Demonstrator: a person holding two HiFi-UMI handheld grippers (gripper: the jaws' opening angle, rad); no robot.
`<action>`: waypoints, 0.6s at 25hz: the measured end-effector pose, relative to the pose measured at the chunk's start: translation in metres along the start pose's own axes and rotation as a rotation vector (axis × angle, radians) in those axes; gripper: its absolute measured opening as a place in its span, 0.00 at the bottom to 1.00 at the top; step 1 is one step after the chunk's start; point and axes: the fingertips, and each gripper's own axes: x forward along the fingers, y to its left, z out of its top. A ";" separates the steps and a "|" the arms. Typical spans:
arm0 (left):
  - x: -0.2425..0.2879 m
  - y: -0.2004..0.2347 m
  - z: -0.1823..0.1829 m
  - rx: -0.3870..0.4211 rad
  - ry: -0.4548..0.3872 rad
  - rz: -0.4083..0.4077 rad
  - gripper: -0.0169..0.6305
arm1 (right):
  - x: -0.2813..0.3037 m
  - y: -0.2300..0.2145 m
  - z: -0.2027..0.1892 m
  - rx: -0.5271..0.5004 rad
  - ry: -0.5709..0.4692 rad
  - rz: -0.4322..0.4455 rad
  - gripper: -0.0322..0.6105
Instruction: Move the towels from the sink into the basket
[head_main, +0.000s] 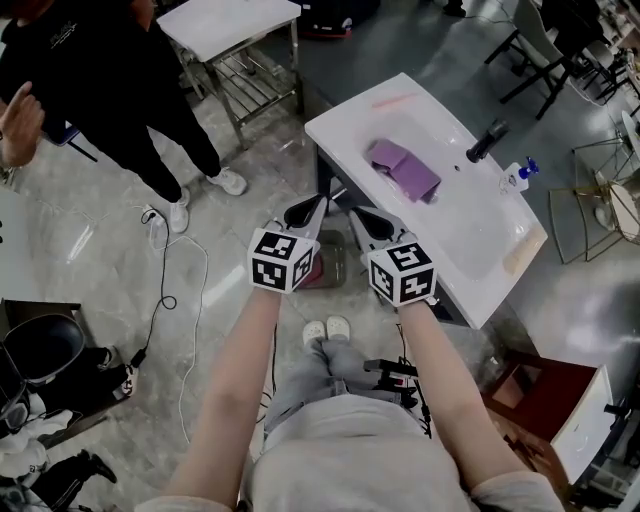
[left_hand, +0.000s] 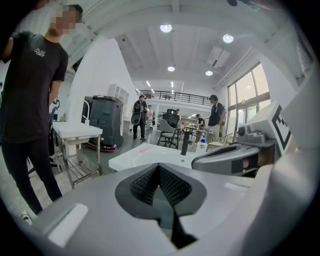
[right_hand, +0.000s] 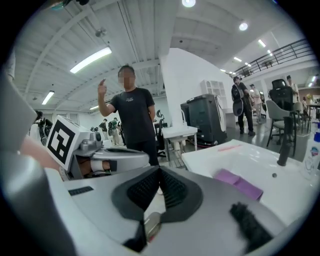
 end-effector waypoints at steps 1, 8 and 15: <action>-0.002 -0.003 0.008 0.008 -0.016 -0.002 0.04 | -0.002 0.002 0.007 -0.004 -0.015 0.000 0.08; -0.016 -0.017 0.059 0.072 -0.114 -0.016 0.04 | -0.022 0.005 0.051 -0.052 -0.144 -0.031 0.08; -0.026 -0.028 0.097 0.099 -0.194 -0.017 0.04 | -0.043 0.009 0.080 -0.087 -0.225 -0.047 0.08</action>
